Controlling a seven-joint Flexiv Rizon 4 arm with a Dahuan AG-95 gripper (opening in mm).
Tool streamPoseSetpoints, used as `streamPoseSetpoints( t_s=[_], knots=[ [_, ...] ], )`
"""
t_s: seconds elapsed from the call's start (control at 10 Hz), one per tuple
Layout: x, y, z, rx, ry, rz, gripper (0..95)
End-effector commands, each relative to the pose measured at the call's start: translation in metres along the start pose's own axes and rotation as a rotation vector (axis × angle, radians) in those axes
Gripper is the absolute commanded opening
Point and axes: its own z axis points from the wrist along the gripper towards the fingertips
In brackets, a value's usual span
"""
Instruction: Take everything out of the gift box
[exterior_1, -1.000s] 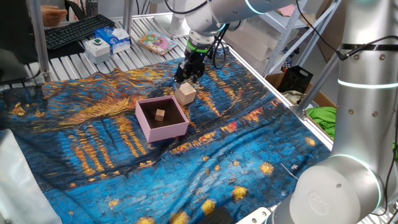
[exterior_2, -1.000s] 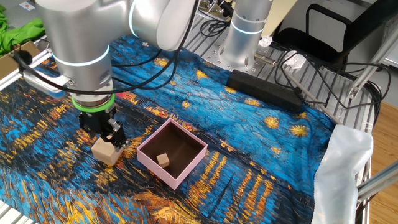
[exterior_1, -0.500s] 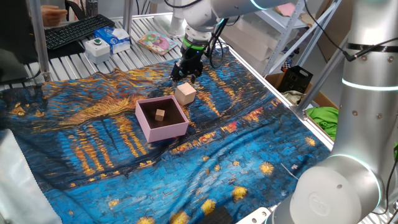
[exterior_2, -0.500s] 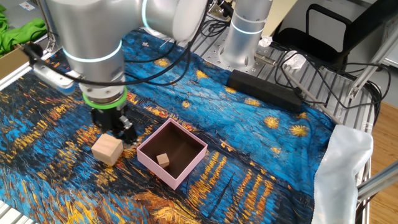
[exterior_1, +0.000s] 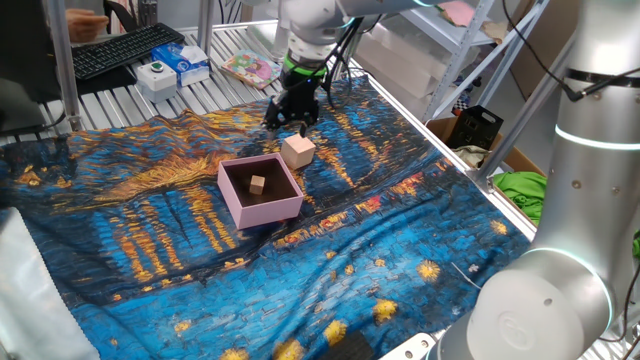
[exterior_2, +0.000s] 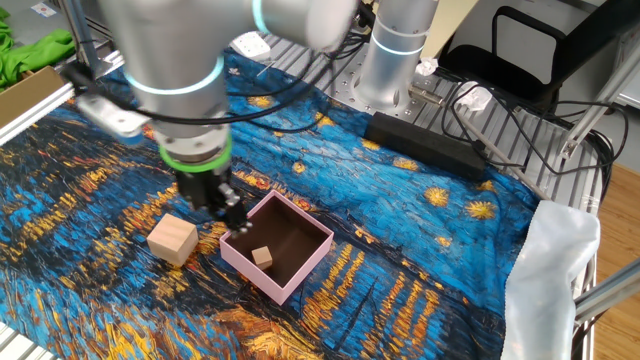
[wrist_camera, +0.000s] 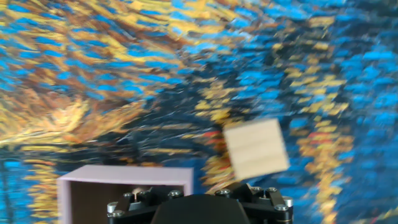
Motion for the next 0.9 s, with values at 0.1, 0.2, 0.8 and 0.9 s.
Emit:
streamPoseSetpoints(
  t_s=[0.1, 0.2, 0.8, 0.9],
  knots=[
    [0.009, 0.016, -0.003, -0.003, 0.006, 0.030, 76.0],
    [0.014, 0.024, -0.004, -0.004, 0.008, 0.030, 76.0],
    [0.040, 0.050, -0.001, 0.009, -0.049, 0.022, 76.0],
    [0.042, 0.051, 0.001, 0.011, -0.042, 0.014, 76.0]
  ],
)
